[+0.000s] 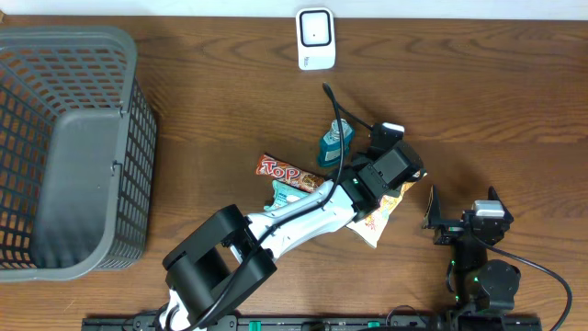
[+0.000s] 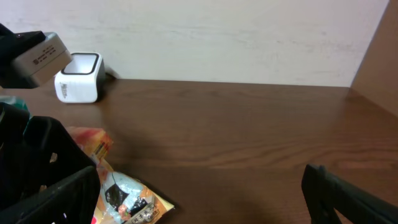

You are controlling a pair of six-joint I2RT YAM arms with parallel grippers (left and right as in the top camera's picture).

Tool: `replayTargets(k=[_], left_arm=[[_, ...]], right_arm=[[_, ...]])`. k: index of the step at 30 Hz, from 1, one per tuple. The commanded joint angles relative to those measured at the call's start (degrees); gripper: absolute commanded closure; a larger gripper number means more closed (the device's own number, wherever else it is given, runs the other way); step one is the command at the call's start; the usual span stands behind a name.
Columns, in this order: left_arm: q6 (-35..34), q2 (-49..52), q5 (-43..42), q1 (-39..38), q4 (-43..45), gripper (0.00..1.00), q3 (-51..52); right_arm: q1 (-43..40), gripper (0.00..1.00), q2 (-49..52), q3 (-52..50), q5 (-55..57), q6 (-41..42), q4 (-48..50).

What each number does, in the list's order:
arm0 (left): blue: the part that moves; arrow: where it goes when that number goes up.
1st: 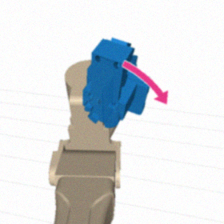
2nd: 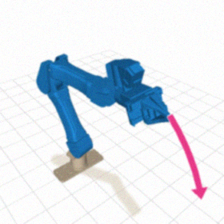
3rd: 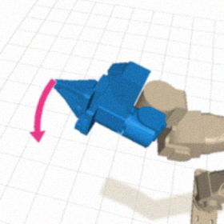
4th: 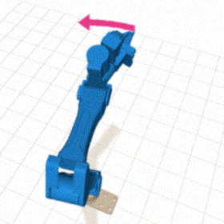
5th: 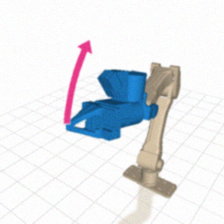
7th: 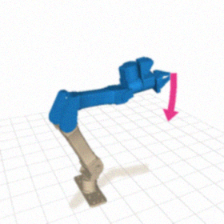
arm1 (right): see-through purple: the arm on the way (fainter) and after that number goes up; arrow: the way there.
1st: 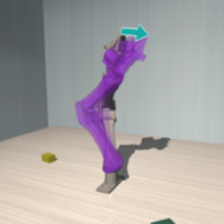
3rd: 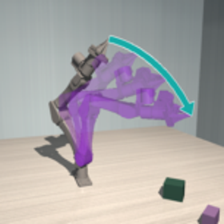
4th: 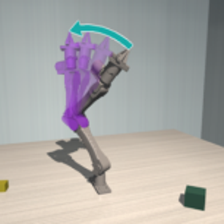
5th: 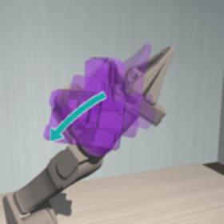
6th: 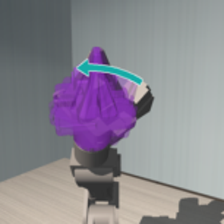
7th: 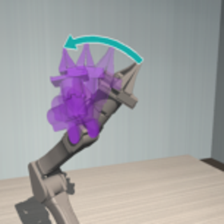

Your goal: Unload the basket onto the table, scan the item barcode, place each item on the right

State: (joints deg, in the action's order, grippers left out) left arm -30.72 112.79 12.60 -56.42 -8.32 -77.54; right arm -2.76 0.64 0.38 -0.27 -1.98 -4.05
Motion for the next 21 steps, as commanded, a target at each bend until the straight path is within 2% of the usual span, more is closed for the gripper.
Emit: replayTargets(k=[1, 4, 6, 13, 17, 21], left_arm=[[2.3, -0.2, 1.6, 0.2, 0.3, 0.40, -0.3], [5.7, -1.0, 1.7, 0.2, 0.3, 0.24, -0.4], [7.2, -2.3, 1.7, 0.4, 0.0, 0.20, -0.4], [7.8, -10.7, 3.9, 1.6, -5.5, 0.19, -0.4], [8.3, -18.6, 8.0, 1.8, -9.7, 0.19, -0.4], [12.9, -25.8, 12.2, 1.8, -10.9, 0.19, -0.5]], right_arm=[[0.2, 0.01, -0.3, -0.1, -0.3, -0.5, -0.2], [0.2, 0.01, -0.3, -0.1, -0.3, -0.5, -0.2], [0.2, 0.01, -0.2, -0.1, -0.3, -0.5, -0.2], [0.2, 0.01, -0.2, -0.1, -0.3, -0.5, -0.2], [0.2, 0.01, -0.2, -0.1, -0.3, -0.5, -0.2], [0.2, 0.01, -0.2, -0.1, -0.3, -0.5, -0.2]])
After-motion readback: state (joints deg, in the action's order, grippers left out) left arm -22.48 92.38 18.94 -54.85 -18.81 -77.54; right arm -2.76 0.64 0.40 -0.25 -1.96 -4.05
